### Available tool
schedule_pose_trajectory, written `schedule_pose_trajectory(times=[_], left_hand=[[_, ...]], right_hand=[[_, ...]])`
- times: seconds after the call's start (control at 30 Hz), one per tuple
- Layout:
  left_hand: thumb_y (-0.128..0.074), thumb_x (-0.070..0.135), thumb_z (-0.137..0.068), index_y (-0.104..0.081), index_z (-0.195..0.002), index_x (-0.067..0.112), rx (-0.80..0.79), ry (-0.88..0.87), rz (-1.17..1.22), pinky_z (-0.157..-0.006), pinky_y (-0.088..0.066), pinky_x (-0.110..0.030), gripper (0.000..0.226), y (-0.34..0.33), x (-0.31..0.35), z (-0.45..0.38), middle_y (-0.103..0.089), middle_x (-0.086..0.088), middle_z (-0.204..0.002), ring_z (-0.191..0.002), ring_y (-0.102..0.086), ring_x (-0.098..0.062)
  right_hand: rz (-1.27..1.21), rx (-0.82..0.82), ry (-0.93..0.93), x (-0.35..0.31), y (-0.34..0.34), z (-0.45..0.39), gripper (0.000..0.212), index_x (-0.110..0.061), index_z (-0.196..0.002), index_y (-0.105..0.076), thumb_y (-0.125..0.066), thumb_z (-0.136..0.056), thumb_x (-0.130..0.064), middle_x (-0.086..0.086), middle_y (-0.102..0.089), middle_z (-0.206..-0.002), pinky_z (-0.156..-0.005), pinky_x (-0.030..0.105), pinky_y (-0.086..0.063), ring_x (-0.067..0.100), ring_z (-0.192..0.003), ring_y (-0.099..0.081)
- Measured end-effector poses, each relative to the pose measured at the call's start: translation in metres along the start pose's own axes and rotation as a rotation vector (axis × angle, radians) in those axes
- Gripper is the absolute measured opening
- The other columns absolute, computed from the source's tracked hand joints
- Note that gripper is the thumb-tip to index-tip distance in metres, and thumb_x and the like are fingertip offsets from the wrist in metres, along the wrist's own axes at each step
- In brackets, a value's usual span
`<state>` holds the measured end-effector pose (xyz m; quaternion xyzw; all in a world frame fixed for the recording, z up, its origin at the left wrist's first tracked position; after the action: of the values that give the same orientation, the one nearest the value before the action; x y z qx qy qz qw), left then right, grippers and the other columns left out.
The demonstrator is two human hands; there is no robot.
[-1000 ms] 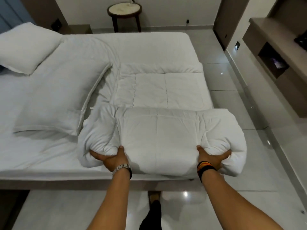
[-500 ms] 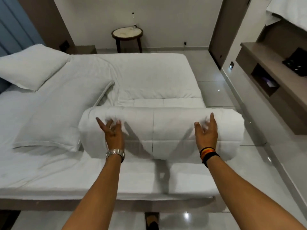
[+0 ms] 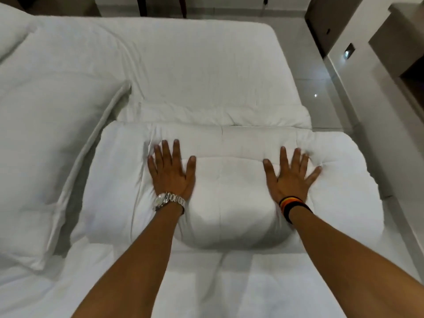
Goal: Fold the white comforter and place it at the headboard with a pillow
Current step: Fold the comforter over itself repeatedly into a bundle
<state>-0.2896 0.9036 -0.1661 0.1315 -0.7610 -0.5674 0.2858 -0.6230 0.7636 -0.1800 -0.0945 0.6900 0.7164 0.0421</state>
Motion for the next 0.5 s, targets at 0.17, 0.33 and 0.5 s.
schedule_pose_trajectory(times=[0.17,0.33,0.5], left_hand=[[-0.028,0.059,-0.108,-0.021,-0.168,0.019,-0.013,-0.057,-0.023,-0.13,-0.003,-0.054,0.073,-0.063,-0.006,0.003,-0.019,-0.017,-0.173,-0.161,-0.013,-0.035],[-0.028,0.058,-0.106,-0.024,-0.167,0.02,-0.12,0.002,0.0,-0.13,-0.001,-0.054,0.073,-0.032,-0.001,0.001,-0.018,-0.017,-0.173,-0.161,-0.013,-0.035],[-0.033,0.056,-0.106,-0.023,-0.167,0.026,0.037,0.168,0.078,-0.128,-0.002,-0.059,0.069,0.044,-0.032,0.068,-0.009,-0.02,-0.175,-0.161,-0.007,-0.041]], right_hand=[[0.074,-0.067,0.024,0.0,-0.064,-0.01,0.082,-0.038,-0.164,-0.001,-0.003,-0.094,-0.082,0.008,0.003,-0.174,-0.118,0.067,0.016,0.028,-0.159,0.011],[-0.087,-0.132,0.028,-0.005,-0.024,-0.004,0.082,-0.035,-0.164,-0.015,-0.018,-0.095,-0.079,0.006,-0.003,-0.174,-0.12,0.058,0.021,0.021,-0.159,0.006],[-0.355,0.205,-0.14,0.049,0.046,0.101,0.072,-0.034,-0.16,-0.032,-0.05,-0.095,-0.061,0.013,-0.012,-0.172,-0.124,0.062,0.0,0.025,-0.159,-0.005]])
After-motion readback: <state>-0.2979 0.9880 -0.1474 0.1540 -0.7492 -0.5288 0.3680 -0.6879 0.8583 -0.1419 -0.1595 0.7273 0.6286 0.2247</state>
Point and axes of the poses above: each hand's wrist, its own z-axis away from the middle knuckle, its own y-axis out of the back of the hand, x = y × z, the point moved 9 cm from there along -z, towards the middle knuckle
